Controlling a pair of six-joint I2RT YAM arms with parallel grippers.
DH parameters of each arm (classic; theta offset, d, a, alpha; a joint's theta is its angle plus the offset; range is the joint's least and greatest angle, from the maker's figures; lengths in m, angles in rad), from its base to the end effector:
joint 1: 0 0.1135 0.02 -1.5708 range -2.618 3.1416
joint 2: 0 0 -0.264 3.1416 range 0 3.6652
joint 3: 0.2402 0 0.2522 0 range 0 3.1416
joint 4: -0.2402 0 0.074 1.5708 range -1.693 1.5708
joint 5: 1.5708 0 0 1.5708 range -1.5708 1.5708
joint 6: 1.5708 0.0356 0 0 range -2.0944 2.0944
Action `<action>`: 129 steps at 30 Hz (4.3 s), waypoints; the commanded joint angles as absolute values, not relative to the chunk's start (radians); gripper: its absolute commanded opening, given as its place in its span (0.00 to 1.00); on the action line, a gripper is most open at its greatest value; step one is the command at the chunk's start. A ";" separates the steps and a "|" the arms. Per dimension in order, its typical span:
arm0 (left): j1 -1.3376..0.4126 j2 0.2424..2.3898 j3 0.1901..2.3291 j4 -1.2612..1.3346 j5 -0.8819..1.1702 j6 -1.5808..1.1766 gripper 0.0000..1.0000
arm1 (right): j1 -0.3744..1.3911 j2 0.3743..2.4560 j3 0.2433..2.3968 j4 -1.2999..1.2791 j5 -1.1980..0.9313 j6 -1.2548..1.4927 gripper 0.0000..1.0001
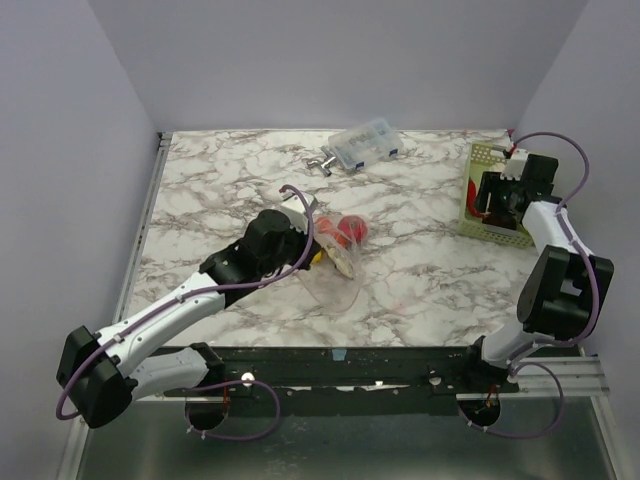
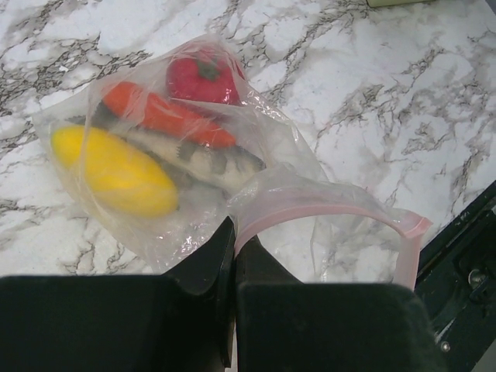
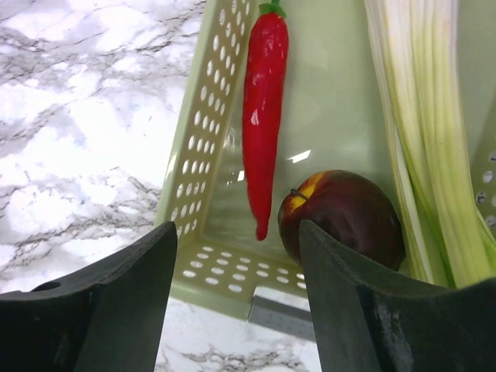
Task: Open the zip-top bag and remove the fake food
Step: Place the fake vegetable in the bin, then pick up the fake fruit from the zipper food storage bag.
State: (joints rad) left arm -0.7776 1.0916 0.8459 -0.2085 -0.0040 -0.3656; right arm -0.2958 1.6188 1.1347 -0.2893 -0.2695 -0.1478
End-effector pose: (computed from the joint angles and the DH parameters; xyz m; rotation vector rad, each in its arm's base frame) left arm 0.1775 -0.1746 0.2983 0.4271 2.0566 -0.7062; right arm 0.3423 -0.0944 0.2406 0.0392 2.3109 0.0913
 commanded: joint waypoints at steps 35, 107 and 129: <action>-0.779 0.989 0.751 -0.051 0.129 -0.528 0.00 | -0.298 1.138 0.919 -0.557 -1.268 -0.513 0.82; -0.964 1.552 1.256 -0.171 -0.063 -0.806 0.00 | 0.283 1.089 0.923 -0.585 -0.801 -0.586 0.50; -0.957 1.516 1.132 0.061 0.175 -0.791 0.43 | 0.279 1.060 0.662 -0.141 -0.508 -0.271 0.49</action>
State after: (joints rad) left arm -0.9581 1.5623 1.1748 -0.0372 0.0761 -0.8055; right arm 0.2806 1.0672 0.6811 -0.2401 -0.5850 -0.3443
